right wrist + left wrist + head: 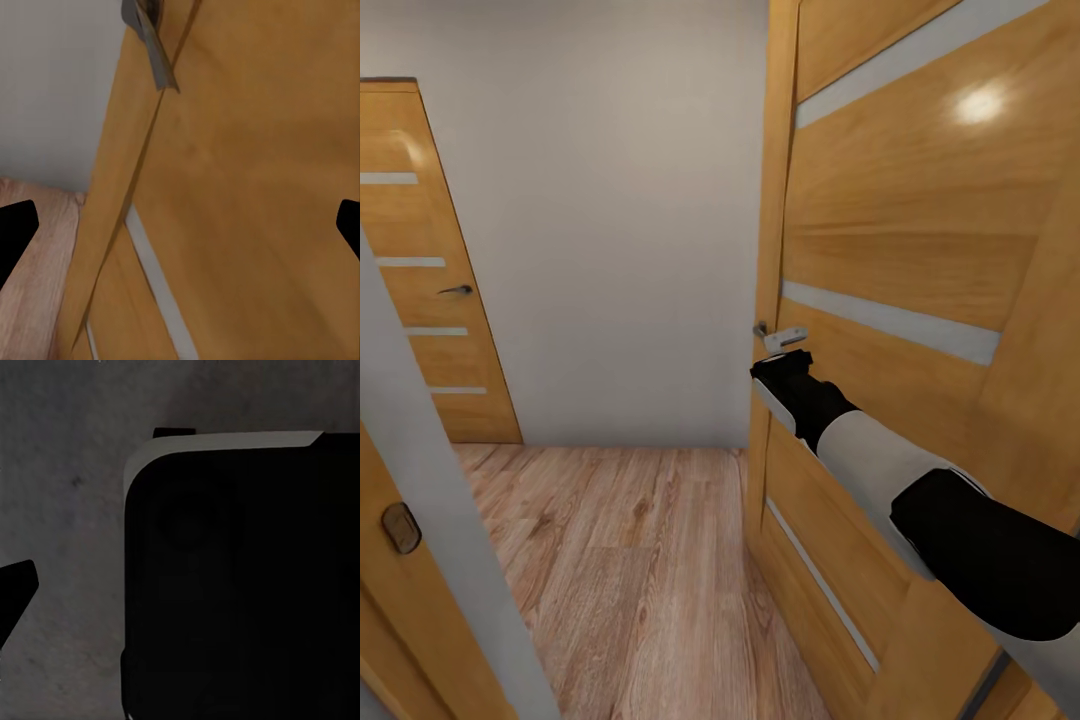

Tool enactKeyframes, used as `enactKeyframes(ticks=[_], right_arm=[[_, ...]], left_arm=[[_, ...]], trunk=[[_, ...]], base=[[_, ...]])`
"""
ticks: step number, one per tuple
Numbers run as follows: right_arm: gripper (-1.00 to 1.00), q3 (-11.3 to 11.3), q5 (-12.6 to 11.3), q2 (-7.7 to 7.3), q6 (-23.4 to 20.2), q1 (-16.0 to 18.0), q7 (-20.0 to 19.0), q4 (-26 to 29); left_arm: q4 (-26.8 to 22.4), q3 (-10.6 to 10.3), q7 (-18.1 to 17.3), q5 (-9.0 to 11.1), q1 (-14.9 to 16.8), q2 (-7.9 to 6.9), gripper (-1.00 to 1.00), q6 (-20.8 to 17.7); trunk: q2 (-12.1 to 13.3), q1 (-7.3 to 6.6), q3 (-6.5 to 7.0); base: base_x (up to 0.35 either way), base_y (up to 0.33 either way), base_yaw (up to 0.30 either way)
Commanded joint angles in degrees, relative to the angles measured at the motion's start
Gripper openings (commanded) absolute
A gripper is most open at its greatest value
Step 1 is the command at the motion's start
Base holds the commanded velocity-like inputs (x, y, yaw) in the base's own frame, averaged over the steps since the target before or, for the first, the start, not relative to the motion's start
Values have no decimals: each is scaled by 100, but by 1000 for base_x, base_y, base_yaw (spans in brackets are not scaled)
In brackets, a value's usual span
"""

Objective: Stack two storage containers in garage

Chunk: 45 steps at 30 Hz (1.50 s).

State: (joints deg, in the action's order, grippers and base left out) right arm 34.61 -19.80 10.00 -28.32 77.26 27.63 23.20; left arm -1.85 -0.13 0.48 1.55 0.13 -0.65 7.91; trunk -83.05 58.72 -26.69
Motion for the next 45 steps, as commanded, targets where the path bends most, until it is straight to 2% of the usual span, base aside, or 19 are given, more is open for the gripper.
enactKeyframes(ticks=[1,18,24,32,41,42,45], right_arm=[[100,38,-37,0,-24,8,41,0],[100,42,-24,0,24,8,97,-61],[100,57,16,0,39,8,126,-124],[100,64,28,0,368,8,132,-860],[100,58,28,0,408,5,263,-948],[100,58,28,-14,407,4,266,-948],[100,56,28,-228,412,0,275,-949]], left_arm=[[0,-4,5,14,2,-2,100,14],[0,-5,5,12,3,-5,100,9],[0,-5,5,20,4,-5,100,17],[0,0,5,21,2,-5,100,17],[0,4,5,21,1,-5,100,17],[0,4,5,21,2,-5,100,17],[0,4,5,21,3,-5,100,17]], trunk=[[-3,1,-6],[-3,1,-6],[-3,1,-6],[-3,1,-6],[-3,1,-6],[-3,1,-6],[-3,1,-6]], base=[[188,0,0],[302,0,0],[49,0,0],[3,0,0],[0,0,0],[0,0,0],[0,0,0]])
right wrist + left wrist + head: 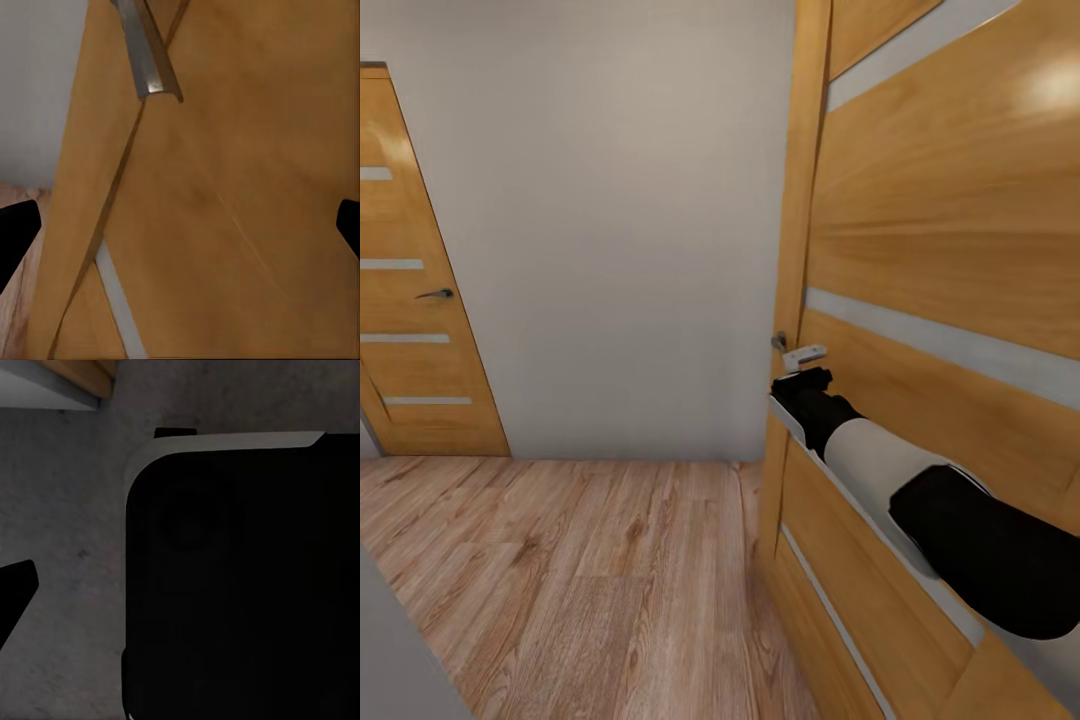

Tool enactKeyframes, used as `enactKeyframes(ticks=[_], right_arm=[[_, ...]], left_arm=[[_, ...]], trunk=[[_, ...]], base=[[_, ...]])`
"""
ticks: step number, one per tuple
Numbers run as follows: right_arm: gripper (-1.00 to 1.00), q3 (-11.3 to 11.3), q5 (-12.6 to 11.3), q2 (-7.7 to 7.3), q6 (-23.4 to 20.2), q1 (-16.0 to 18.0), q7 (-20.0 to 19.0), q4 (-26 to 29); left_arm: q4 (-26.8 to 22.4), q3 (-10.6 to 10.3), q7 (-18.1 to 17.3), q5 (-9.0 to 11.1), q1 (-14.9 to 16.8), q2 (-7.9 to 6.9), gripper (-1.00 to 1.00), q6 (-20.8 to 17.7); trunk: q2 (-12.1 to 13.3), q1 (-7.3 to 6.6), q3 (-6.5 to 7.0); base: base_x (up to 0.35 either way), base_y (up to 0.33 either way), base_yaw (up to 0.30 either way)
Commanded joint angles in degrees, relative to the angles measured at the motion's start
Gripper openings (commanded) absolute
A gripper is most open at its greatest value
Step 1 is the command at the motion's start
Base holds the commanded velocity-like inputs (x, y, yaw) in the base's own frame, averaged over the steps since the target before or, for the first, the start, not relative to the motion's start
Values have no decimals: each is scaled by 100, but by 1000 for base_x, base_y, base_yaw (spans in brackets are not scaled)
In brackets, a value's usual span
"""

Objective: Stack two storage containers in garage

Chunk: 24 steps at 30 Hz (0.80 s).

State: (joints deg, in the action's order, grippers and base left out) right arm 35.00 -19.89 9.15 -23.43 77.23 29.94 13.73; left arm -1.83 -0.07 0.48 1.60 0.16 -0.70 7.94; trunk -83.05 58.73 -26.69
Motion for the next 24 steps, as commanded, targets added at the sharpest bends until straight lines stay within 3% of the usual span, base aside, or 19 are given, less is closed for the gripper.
enactKeyframes(ticks=[1,13,24], right_arm=[[100,16,38,-240,-75,3,45,-2],[100,16,38,-661,-95,29,318,6],[100,16,38,-759,-92,37,649,7]], left_arm=[[-2,-2,5,16,-4,0,100,15],[-2,7,5,16,0,0,100,15],[-2,-10,5,16,-3,0,100,15]], trunk=[[-3,0,-6],[-3,0,-6],[-3,0,-6]], base=[[0,0,0],[0,0,0],[0,0,0]])
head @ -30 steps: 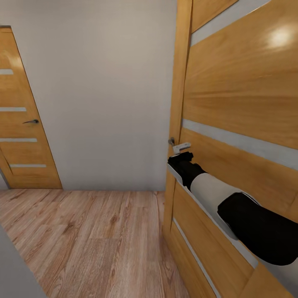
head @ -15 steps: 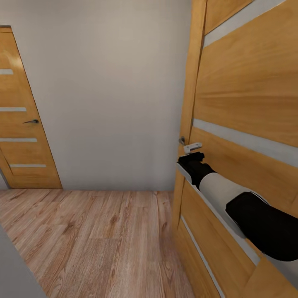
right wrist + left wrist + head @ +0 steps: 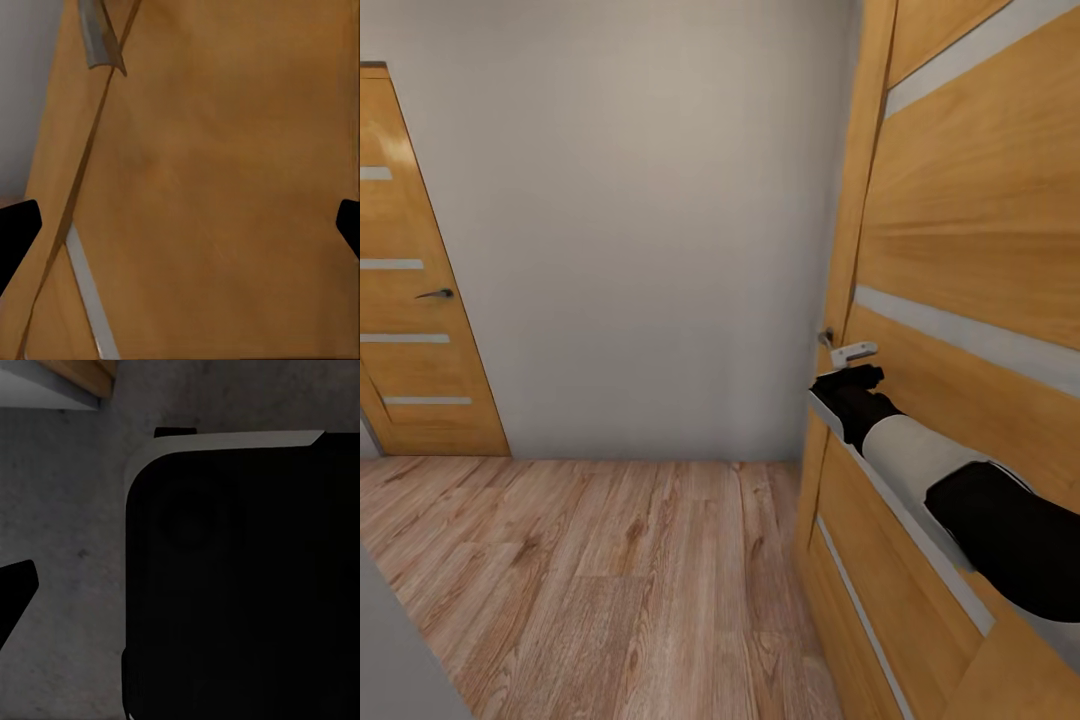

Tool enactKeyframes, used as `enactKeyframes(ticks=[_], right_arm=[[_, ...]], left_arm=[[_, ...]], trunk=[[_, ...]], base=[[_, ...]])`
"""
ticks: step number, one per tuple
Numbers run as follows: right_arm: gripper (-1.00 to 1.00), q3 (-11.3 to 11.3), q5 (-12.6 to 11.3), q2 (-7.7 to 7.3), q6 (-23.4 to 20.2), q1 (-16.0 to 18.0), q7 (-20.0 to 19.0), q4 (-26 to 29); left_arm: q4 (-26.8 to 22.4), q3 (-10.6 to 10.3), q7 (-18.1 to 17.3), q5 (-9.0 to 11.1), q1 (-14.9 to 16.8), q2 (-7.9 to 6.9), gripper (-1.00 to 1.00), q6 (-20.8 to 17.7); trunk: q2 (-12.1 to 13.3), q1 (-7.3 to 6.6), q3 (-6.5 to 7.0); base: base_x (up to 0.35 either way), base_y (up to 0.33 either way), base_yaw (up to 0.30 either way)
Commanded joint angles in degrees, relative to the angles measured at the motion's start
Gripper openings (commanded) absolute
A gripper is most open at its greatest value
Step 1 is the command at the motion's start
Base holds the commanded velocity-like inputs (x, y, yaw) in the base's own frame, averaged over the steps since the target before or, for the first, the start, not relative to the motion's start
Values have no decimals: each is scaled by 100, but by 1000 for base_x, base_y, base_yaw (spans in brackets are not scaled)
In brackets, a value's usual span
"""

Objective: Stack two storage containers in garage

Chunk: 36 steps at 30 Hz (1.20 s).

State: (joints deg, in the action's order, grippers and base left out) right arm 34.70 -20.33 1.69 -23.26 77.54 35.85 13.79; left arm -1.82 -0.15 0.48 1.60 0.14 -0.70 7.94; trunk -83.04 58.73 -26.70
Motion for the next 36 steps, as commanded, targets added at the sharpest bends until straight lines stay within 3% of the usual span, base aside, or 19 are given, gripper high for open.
enactKeyframes(ticks=[1,12,27,36], right_arm=[[100,46,82,-30,-109,6,70,1],[100,46,82,-298,-118,30,89,1],[100,39,82,-344,-138,33,163,1],[100,37,82,-501,-144,33,168,1]], left_arm=[[-3,-3,5,16,-1,0,100,14],[-3,-10,5,13,-1,0,100,14],[-3,-11,5,3,1,9,100,14],[-3,-12,5,-1,2,9,100,14]], trunk=[[-4,0,-5],[-4,0,-5],[-4,0,-5],[-4,0,-5]], base=[[0,0,0],[0,0,0],[0,0,0],[0,0,0]])
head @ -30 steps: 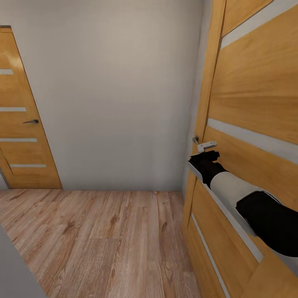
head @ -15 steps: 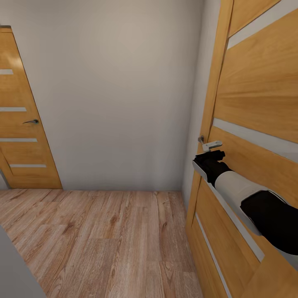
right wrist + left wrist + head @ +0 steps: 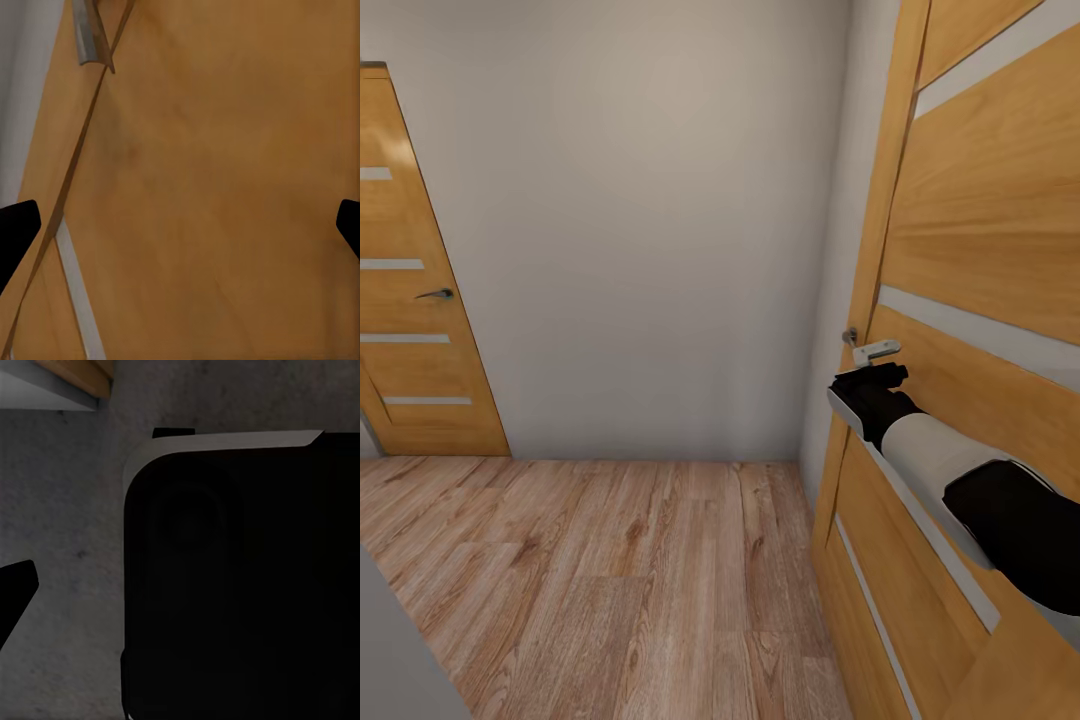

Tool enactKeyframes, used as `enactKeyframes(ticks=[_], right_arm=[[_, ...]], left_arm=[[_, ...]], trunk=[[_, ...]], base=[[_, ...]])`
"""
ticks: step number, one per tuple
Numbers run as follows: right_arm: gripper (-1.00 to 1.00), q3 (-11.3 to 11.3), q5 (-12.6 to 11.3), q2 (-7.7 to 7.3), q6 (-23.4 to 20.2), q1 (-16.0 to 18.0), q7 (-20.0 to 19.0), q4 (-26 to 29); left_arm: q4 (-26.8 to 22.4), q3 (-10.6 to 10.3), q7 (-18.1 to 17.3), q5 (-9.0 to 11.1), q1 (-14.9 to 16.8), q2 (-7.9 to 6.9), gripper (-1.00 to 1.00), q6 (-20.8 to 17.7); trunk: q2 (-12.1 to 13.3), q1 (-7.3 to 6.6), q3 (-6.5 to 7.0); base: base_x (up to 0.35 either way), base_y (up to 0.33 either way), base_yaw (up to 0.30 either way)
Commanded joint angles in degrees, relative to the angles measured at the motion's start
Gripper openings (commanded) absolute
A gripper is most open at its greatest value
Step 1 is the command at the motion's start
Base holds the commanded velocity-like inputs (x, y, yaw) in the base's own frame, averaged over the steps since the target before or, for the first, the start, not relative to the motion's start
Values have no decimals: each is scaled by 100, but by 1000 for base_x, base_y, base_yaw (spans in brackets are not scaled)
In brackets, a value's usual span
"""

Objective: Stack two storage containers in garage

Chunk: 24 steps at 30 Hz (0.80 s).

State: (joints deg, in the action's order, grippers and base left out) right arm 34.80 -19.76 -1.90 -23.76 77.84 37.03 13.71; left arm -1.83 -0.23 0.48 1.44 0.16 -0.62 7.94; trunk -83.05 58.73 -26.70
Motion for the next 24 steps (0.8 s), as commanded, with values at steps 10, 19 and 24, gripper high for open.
enactKeyframes(ticks=[10,19,24], right_arm=[[100,27,25,-196,-102,3,50,9],[100,40,25,-69,-134,3,56,9],[100,37,25,397,-165,3,239,9]], left_arm=[[-2,-3,5,15,-2,0,100,15],[-2,-2,5,15,0,0,100,15],[-2,0,5,17,-1,0,100,15]], trunk=[[-3,0,-6],[-3,0,-6],[-3,0,-6]], base=[[0,0,0],[0,0,0],[0,0,0]])
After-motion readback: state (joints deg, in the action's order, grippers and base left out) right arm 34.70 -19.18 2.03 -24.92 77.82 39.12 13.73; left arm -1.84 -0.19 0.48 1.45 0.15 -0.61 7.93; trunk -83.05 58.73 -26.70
